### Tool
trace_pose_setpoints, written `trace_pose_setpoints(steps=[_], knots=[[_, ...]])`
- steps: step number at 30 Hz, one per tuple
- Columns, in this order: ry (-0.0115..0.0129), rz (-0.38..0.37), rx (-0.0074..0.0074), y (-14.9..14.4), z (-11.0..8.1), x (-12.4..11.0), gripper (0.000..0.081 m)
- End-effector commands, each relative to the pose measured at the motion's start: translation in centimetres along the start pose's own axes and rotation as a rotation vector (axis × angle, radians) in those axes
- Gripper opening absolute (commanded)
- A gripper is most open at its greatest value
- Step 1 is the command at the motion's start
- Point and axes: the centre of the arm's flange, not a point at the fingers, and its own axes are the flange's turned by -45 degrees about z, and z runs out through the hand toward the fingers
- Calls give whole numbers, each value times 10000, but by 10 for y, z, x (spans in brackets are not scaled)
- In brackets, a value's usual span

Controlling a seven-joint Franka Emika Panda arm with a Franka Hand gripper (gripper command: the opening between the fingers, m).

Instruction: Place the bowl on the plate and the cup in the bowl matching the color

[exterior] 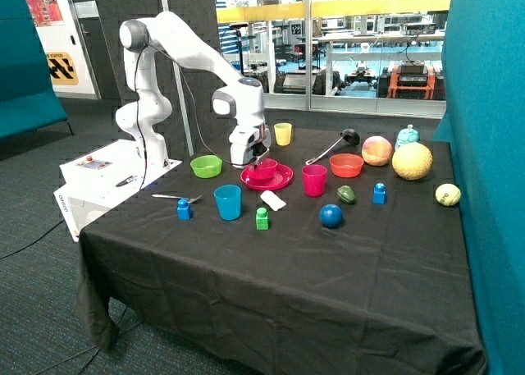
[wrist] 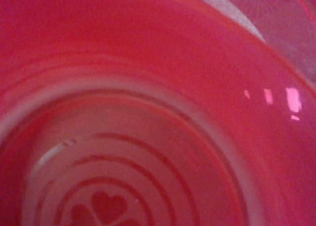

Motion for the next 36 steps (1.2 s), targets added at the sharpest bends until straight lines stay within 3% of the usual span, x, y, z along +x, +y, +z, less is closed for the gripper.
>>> trace_pose_setpoints(steps=[1,6,13,36], knots=[[3,-202,24,-1,1,4,27],[3,-382,23,-3,1,6,298],[4,-538,23,-5,-2,5,505],[4,-589,23,-4,-9,-2,700]])
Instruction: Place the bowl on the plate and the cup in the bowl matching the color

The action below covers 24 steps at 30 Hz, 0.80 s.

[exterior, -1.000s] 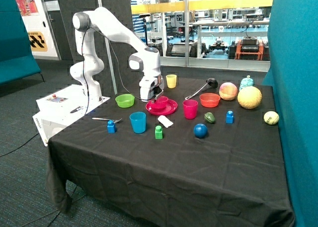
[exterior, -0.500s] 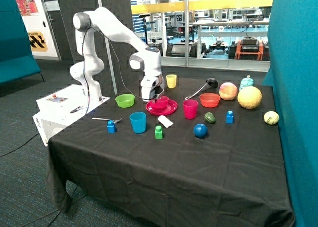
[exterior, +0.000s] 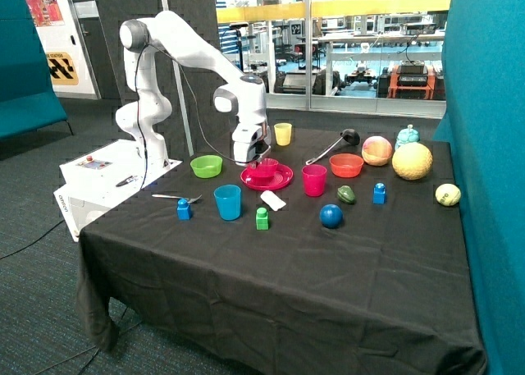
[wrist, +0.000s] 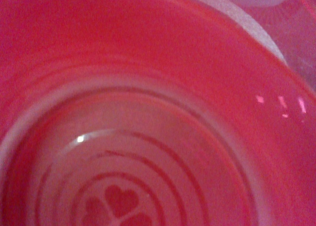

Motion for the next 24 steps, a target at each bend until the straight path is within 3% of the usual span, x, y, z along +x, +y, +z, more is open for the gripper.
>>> trace_pose_setpoints(steps=[1,14,24], knots=[[61,-8,-25,0,-2,-6,708],[61,21,-25,5,-6,-5,769],[61,-142,-26,2,-17,-1,746]])
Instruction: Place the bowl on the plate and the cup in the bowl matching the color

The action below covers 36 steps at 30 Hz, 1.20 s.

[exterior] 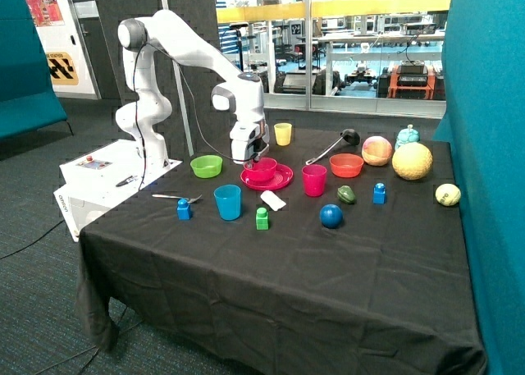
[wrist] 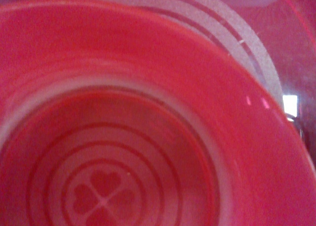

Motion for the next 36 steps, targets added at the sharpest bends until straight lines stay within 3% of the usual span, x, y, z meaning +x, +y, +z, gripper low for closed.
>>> trace_pose_setpoints(steps=[1,6,10,22,36], knots=[[-22,-148,-18,-2,-11,5,729],[-22,-422,-17,-8,-24,16,590],[-22,-560,-17,-12,-36,32,524],[-23,-881,-17,-24,-53,61,470],[-23,-1223,-16,-36,-76,112,269]])
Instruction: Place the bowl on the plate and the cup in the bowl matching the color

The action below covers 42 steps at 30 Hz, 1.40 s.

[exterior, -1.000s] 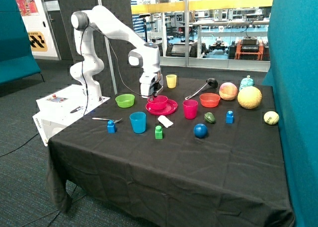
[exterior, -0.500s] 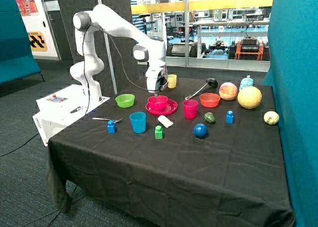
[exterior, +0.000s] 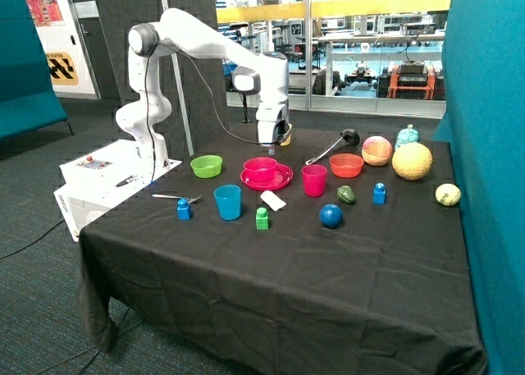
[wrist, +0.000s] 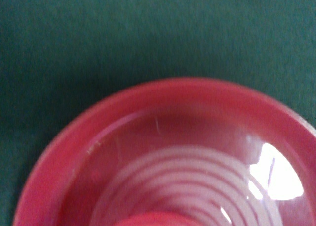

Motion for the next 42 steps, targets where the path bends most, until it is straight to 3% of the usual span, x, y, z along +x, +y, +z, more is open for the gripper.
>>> trace_pose_setpoints(steps=[1,10,26,42], knots=[[-33,-266,9,-6,-17,39,264],[-33,-405,9,-10,-21,70,267],[-33,-423,9,-6,1,96,392],[-33,-493,9,4,21,123,363]])
